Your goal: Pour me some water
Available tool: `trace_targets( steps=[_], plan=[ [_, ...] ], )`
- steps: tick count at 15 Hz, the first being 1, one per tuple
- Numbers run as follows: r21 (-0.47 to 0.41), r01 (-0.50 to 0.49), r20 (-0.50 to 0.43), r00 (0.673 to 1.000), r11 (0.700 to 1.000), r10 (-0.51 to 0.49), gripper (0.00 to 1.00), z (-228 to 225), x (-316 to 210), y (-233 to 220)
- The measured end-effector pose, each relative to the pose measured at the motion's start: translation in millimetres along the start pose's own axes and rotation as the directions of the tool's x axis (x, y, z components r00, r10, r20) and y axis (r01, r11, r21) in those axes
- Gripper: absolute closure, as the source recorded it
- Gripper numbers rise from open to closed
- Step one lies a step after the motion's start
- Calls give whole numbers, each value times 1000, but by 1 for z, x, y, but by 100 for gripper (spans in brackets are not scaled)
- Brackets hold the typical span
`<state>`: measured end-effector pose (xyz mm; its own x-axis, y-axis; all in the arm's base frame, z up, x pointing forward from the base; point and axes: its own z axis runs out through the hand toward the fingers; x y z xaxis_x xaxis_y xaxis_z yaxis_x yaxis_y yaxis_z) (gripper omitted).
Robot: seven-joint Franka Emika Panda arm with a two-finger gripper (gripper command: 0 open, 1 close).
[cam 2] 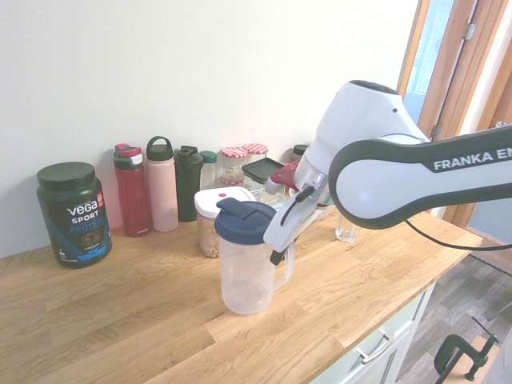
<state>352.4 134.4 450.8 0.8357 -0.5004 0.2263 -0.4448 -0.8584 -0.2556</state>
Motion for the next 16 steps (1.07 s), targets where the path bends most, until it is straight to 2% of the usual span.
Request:
trace_targets(
  steps=[3, 4, 9, 16],
  plan=[
    [18, -23, 20, 1000, 1000, 22, 100, 3, 9, -6],
    [18, -26, 22, 999, 999, 26, 0, 3, 12, -6],
    [12, -55, 42, 998, 998, 55, 0, 2, 21, 4],
    [-12, -44, 59, 997, 999, 44, 0, 0, 19, 10]
  ],
)
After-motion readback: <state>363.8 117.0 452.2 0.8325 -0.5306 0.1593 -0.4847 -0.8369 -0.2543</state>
